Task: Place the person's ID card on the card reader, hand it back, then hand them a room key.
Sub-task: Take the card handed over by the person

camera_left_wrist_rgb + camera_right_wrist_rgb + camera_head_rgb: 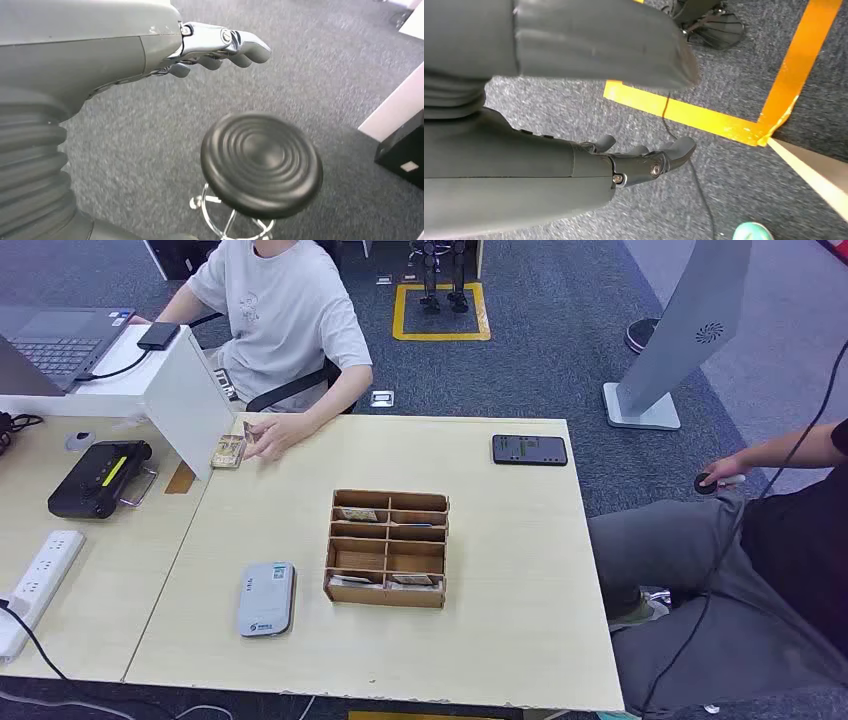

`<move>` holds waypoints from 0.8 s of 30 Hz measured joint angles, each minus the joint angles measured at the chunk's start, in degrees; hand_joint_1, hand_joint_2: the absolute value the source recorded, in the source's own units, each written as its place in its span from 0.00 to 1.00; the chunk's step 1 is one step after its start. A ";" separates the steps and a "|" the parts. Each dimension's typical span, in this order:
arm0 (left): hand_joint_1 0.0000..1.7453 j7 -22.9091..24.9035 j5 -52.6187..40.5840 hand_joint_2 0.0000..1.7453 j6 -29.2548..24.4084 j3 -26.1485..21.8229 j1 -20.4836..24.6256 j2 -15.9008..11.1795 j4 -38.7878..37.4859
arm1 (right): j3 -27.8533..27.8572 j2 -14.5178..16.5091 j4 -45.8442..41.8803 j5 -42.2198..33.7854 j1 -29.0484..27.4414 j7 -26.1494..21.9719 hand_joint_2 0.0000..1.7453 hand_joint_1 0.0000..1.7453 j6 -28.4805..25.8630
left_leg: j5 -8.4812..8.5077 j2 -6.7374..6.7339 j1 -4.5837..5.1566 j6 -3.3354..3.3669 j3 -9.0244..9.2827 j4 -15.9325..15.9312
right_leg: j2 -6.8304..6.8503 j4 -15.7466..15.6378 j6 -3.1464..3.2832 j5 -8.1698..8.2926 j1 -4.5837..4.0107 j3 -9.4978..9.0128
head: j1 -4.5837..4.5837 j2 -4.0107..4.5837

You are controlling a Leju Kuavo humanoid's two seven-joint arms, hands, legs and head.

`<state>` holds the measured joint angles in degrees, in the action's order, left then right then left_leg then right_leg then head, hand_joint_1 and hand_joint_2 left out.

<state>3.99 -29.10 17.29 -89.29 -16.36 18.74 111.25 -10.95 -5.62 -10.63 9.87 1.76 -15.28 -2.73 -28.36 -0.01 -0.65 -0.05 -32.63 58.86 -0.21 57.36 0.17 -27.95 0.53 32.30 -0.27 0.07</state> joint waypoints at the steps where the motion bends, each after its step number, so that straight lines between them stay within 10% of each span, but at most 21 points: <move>1: 0.00 0.61 0.31 1.00 0.11 -0.02 -0.23 0.03 0.73 | -0.09 -0.01 -0.13 0.13 0.06 0.22 1.00 0.00 0.01 | 0.00 0.00 0.00 0.00 0.00 0.00 | 0.00 0.00 0.00 0.00 0.00 0.00 | 0.00 0.00; 15: 0.00 9.31 12.91 1.00 -13.11 -0.45 1.27 0.57 5.35 | -2.91 -0.86 -4.47 4.66 -0.63 4.57 1.00 0.00 -0.17 | 0.00 0.01 0.01 0.00 0.02 0.00 | 0.01 -0.01 0.00 0.00 0.00 0.01 | 0.00 0.00; 24: 0.00 2.61 27.43 1.00 -20.91 -0.46 7.60 0.73 4.13 | -2.97 -1.24 -5.59 4.17 -3.32 4.31 1.00 0.00 -1.34 | 0.00 0.01 0.01 0.00 0.04 0.01 | 0.01 -0.01 0.00 0.00 0.00 0.00 | 0.00 0.00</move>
<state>6.60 -1.66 -3.62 -89.74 -8.76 19.47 115.38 -13.92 -6.86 -16.22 14.04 -1.56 -10.97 -4.07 -28.36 0.00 -0.64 -0.05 -32.58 58.87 -0.20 57.35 0.17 -27.95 0.53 32.30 -0.27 0.07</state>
